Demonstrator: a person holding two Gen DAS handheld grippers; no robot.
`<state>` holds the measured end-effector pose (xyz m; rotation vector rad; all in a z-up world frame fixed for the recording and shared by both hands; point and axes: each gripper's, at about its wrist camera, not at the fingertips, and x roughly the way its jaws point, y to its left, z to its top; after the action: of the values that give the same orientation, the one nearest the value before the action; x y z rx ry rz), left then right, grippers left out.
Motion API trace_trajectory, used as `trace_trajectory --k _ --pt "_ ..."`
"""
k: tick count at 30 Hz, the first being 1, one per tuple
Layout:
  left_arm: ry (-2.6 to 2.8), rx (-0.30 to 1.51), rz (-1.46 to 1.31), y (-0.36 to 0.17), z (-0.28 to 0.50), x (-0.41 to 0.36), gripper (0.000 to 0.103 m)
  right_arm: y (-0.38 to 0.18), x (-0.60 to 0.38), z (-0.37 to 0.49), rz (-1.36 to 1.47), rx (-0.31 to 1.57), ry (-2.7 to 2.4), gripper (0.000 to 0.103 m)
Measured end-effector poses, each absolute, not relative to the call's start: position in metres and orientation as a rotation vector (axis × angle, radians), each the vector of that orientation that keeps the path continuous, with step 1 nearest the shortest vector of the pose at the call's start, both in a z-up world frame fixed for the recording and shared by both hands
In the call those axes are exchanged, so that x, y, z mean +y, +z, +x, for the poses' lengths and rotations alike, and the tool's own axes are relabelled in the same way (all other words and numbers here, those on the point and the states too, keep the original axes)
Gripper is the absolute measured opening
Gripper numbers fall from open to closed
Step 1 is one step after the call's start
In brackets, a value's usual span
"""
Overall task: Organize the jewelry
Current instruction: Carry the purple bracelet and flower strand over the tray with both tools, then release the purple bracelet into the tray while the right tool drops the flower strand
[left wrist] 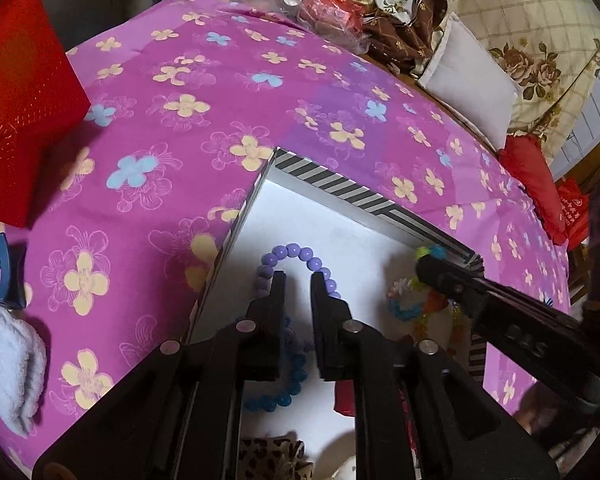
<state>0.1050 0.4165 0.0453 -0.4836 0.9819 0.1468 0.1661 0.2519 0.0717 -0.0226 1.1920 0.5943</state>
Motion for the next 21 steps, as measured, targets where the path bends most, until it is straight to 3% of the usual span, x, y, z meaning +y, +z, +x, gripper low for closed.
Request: trace_trajectory --k 2,3,4,21 --pt "0.143 0.977 -0.48 0.049 0.104 0.413 0.022 0.067 0.251 0.167 -0.027 1.202 0.592 0.021" --pt "0.142 0.97 -0.476 0.051 0.103 0.412 0.025 0.066 0.249 0.166 -0.031 1.198 0.589 0.037" --pt "0.139 0.964 -0.471 0.054 0.102 0.41 0.025 0.067 0.246 0.165 -0.034 1.18 0.58 0.045" --pt "0.234 0.851 -0.258 0.086 0.08 0.369 0.026 0.095 0.18 0.143 0.059 1.132 0.511 0.046"
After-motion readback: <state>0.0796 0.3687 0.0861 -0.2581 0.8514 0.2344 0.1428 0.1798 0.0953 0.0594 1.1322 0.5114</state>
